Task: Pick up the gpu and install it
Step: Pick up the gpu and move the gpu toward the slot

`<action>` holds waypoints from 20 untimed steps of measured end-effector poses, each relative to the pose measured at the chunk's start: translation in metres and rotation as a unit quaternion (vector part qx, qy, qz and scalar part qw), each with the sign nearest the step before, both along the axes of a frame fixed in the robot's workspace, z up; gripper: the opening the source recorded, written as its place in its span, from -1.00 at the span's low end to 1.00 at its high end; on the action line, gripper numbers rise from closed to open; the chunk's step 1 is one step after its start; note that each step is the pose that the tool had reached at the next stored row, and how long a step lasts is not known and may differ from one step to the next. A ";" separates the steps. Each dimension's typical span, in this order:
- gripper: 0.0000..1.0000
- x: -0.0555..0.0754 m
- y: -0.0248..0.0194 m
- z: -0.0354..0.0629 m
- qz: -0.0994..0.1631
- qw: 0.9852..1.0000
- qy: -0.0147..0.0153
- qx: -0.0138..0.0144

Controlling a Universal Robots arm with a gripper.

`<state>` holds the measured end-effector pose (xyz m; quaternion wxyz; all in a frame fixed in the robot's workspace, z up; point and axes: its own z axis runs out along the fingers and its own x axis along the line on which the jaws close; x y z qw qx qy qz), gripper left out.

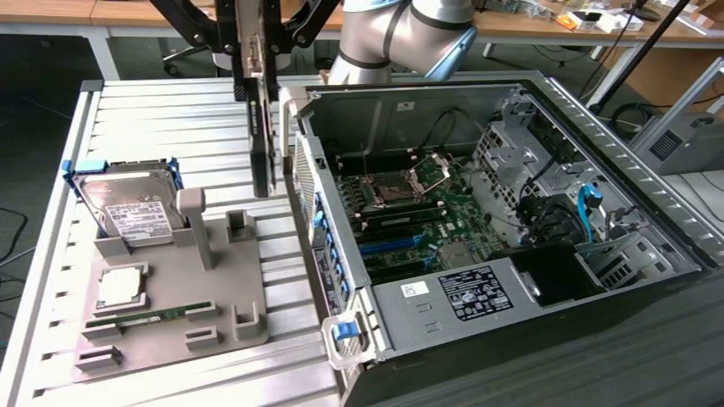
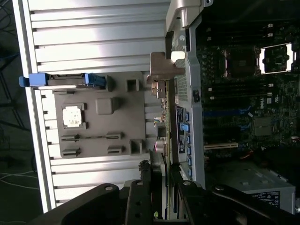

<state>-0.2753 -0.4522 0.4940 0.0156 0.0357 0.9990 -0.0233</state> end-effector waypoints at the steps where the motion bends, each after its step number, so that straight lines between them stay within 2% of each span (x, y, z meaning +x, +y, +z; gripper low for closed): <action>1: -0.47 0.000 0.0000 -0.0001 0.000 1.000 0.000 -0.001; 17: -0.47 0.006 0.0000 -0.0011 0.000 1.000 0.000 -0.012; 20: -0.47 0.007 0.0000 -0.0014 0.000 1.000 0.000 -0.015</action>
